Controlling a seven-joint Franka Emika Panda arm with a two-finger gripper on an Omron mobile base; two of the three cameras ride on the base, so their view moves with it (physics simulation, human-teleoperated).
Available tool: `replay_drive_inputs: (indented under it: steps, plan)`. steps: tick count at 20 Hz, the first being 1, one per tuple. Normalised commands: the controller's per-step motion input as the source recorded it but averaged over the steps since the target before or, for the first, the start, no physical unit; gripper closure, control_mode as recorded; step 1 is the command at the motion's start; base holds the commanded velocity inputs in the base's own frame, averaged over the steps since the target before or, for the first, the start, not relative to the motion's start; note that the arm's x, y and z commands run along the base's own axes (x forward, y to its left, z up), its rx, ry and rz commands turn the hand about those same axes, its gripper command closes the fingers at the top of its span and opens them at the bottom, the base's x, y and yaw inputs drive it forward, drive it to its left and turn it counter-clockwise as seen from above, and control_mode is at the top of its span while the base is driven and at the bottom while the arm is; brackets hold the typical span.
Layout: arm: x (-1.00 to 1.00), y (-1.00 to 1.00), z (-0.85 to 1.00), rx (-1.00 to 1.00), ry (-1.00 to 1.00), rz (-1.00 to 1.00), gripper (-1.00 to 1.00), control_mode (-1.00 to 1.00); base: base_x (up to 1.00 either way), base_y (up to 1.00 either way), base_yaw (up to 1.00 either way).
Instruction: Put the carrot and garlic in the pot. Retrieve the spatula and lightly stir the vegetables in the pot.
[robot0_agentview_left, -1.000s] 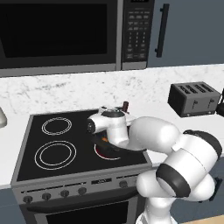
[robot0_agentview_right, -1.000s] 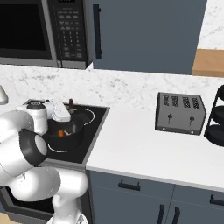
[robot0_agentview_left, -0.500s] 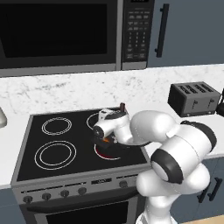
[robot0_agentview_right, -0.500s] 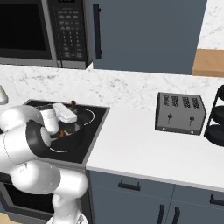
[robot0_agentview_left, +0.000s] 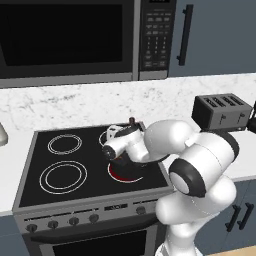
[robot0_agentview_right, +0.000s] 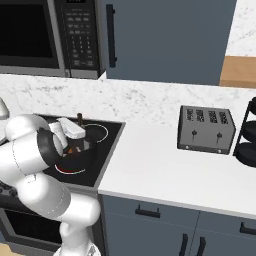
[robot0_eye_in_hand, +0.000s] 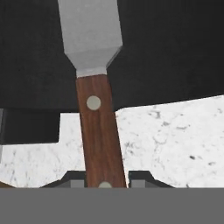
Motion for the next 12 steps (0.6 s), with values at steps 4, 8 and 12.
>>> replay_drive_inputs:
  steps: [4, 8, 12]
  plan:
    - [-0.23, 0.2, -0.01, 0.0, 0.05, 0.0, 1.0, -1.0, 0.0, 0.0, 0.0]
    - [-0.1, 0.1, 0.0, 0.0, 0.08, -0.02, 1.0, -1.0, 0.0, 0.0, 0.0]
    - [-0.13, 0.01, 0.1, 0.0, 0.07, -0.08, 1.0, -1.0, 0.0, 0.0, 0.0]
